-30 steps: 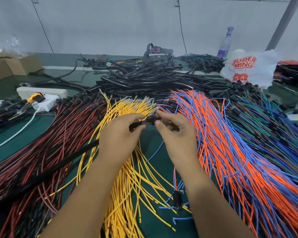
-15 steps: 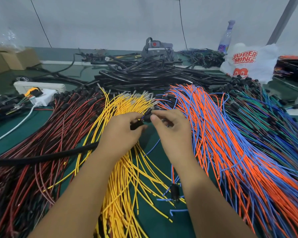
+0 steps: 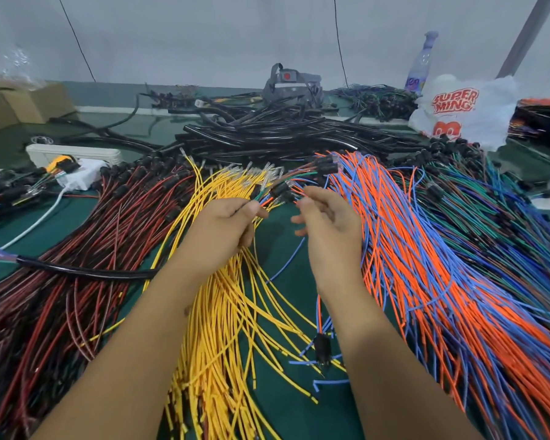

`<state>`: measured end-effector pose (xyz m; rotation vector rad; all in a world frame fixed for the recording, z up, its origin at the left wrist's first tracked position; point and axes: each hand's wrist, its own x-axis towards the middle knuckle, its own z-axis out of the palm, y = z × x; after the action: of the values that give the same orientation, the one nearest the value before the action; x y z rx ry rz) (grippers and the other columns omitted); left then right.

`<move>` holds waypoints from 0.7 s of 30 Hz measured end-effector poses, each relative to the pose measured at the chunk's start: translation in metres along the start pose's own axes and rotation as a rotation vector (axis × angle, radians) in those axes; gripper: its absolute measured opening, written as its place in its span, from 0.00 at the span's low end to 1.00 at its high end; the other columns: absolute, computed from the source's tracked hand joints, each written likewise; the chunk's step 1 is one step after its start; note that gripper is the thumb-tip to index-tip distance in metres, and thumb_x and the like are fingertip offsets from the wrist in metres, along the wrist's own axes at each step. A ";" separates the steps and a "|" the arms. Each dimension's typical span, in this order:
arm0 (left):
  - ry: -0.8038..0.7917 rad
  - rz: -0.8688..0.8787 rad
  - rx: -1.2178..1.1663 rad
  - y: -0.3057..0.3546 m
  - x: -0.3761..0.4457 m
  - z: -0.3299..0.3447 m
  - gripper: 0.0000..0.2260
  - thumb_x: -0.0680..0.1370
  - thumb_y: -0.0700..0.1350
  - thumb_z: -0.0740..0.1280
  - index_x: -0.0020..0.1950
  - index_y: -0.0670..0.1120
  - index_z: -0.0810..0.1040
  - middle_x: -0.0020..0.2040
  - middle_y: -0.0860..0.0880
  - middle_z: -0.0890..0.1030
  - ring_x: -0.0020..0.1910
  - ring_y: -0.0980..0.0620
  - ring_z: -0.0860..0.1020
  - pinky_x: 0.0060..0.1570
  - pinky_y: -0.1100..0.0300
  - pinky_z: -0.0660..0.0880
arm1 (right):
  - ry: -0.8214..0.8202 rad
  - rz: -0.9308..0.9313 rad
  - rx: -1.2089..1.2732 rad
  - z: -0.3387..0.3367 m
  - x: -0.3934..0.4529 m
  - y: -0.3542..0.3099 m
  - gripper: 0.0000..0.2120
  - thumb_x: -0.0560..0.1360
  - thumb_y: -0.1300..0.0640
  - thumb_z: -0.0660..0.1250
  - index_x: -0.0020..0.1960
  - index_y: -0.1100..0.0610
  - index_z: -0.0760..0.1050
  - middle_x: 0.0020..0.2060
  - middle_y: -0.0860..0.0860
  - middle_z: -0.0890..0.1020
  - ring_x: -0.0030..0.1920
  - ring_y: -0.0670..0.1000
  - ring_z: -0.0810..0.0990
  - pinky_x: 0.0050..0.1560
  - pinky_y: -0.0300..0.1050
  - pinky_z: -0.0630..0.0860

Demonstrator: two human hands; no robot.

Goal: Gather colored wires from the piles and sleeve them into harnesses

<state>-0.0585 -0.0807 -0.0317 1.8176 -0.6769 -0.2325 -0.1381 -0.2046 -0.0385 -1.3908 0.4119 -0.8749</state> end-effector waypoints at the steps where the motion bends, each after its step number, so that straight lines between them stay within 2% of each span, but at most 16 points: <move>1: -0.025 -0.010 -0.028 0.000 0.000 -0.001 0.13 0.83 0.47 0.57 0.49 0.46 0.81 0.24 0.53 0.72 0.21 0.59 0.65 0.22 0.69 0.62 | -0.041 0.002 0.017 0.001 0.000 0.001 0.06 0.78 0.64 0.65 0.52 0.56 0.78 0.40 0.48 0.82 0.33 0.40 0.80 0.33 0.33 0.75; 3: -0.077 -0.008 -0.030 0.002 -0.001 0.000 0.13 0.83 0.46 0.58 0.47 0.46 0.81 0.23 0.52 0.72 0.20 0.59 0.64 0.21 0.70 0.61 | -0.079 -0.003 0.041 0.001 0.001 0.001 0.05 0.78 0.64 0.65 0.52 0.57 0.78 0.39 0.49 0.82 0.32 0.41 0.80 0.32 0.34 0.75; 6: -0.121 0.040 0.041 0.005 -0.002 0.003 0.20 0.83 0.47 0.58 0.33 0.55 0.80 0.22 0.52 0.72 0.20 0.58 0.64 0.24 0.65 0.62 | -0.091 0.001 0.037 0.000 0.000 0.001 0.06 0.78 0.64 0.66 0.44 0.56 0.77 0.34 0.51 0.80 0.29 0.42 0.79 0.32 0.35 0.75; 8: -0.124 0.058 0.050 0.006 -0.004 0.003 0.23 0.83 0.47 0.59 0.28 0.58 0.78 0.22 0.53 0.70 0.21 0.58 0.64 0.27 0.62 0.61 | -0.094 0.022 0.036 -0.001 0.001 0.000 0.08 0.77 0.65 0.66 0.42 0.56 0.77 0.34 0.51 0.80 0.29 0.43 0.79 0.32 0.36 0.76; 11: -0.117 0.063 0.024 0.005 -0.003 0.003 0.23 0.82 0.46 0.59 0.28 0.58 0.78 0.23 0.52 0.69 0.22 0.56 0.63 0.28 0.60 0.61 | -0.110 0.044 0.033 -0.003 0.001 -0.002 0.11 0.77 0.67 0.64 0.41 0.55 0.78 0.34 0.51 0.81 0.30 0.44 0.79 0.34 0.38 0.77; 16: -0.077 0.080 0.035 0.003 -0.004 0.005 0.22 0.81 0.46 0.61 0.26 0.51 0.71 0.22 0.52 0.69 0.21 0.58 0.63 0.26 0.67 0.62 | -0.186 0.002 -0.022 -0.001 -0.002 -0.002 0.13 0.77 0.69 0.61 0.42 0.56 0.80 0.31 0.46 0.81 0.30 0.43 0.79 0.34 0.36 0.76; 21: 0.005 0.137 0.040 0.000 -0.006 0.006 0.16 0.81 0.47 0.62 0.33 0.52 0.74 0.25 0.54 0.72 0.23 0.60 0.67 0.26 0.69 0.64 | -0.211 -0.033 -0.032 0.000 -0.005 0.000 0.12 0.77 0.68 0.64 0.43 0.53 0.80 0.32 0.44 0.81 0.34 0.41 0.80 0.34 0.33 0.75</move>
<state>-0.0665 -0.0820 -0.0352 1.8009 -0.8041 -0.1235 -0.1411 -0.2003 -0.0397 -1.5059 0.2434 -0.7413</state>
